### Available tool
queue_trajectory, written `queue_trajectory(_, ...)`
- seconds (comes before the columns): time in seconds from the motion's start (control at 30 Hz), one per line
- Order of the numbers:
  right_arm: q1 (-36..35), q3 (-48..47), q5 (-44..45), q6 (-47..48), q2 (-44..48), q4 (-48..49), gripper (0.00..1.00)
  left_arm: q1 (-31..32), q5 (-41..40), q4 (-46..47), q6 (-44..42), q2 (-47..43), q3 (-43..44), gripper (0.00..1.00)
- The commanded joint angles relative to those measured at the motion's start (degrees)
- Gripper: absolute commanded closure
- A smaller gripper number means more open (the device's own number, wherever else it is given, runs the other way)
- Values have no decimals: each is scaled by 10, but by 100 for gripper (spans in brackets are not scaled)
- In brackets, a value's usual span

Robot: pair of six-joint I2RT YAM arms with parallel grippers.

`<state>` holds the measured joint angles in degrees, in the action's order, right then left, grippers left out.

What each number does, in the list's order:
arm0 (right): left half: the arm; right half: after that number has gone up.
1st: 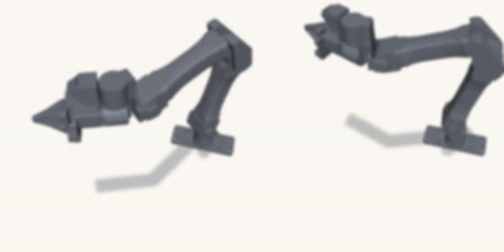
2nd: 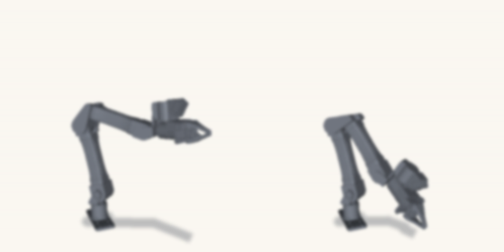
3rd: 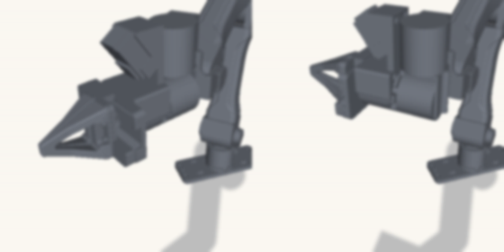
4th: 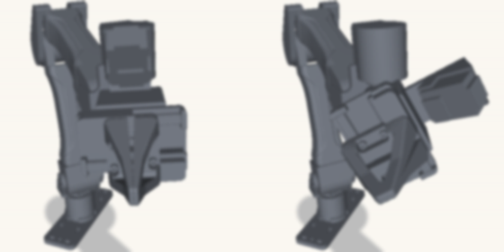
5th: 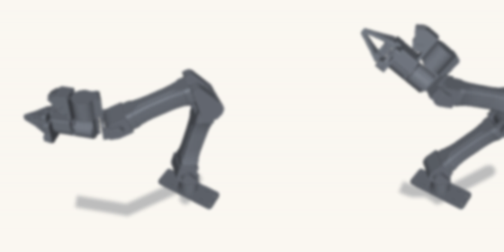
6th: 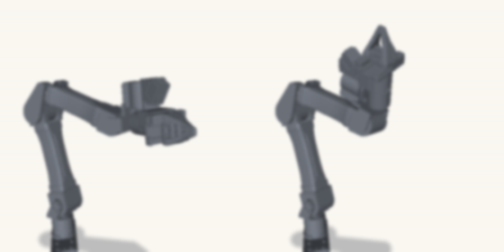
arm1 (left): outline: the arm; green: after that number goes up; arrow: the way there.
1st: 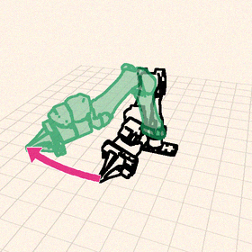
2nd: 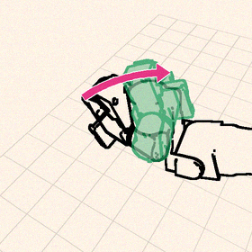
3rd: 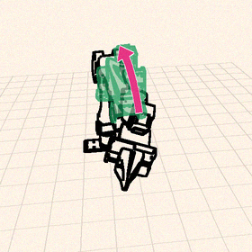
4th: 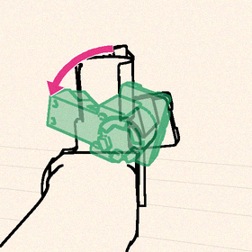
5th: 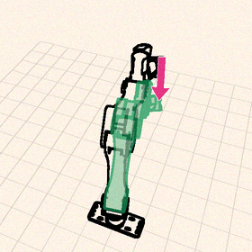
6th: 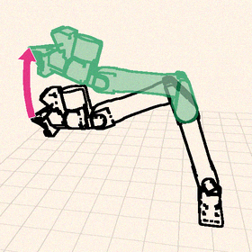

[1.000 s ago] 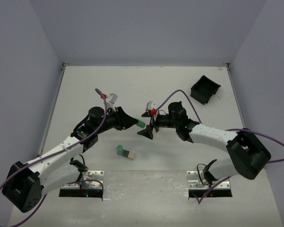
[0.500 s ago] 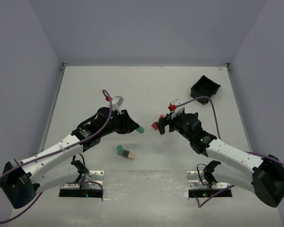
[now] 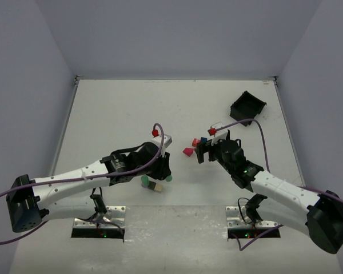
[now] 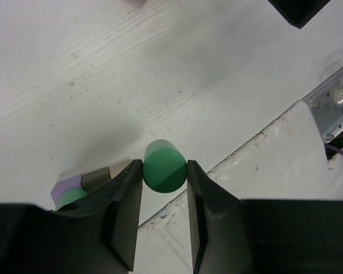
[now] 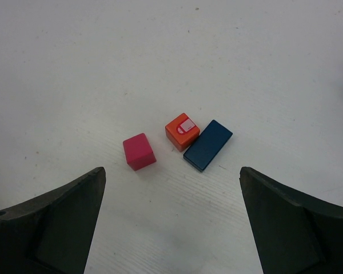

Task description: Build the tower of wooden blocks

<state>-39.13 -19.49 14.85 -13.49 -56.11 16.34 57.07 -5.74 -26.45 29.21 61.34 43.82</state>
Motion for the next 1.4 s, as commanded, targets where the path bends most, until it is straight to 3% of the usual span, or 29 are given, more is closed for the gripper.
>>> queue_trajectory(0.0, 1, 4, -6, 14, 16, 23, 1, 21, -49, -5, -42, 19, 26, 100)
queue_trajectory(0.17, 1, 20, -2, 22, 33, 33, 1, 36, -107, -2, -35, 11, 12, 100)
queue_trajectory(0.73, 2, 33, -18, 27, 57, 38, 1, 54, -57, -47, -15, 24, 16, 100)
queue_trajectory(1.1, 2, 31, -34, 34, 55, 34, 1, 78, -111, -87, 30, 24, 10, 100)
queue_trajectory(1.37, 2, 29, -40, 37, 50, 33, 1, 83, -114, -51, 27, 50, 4, 100)
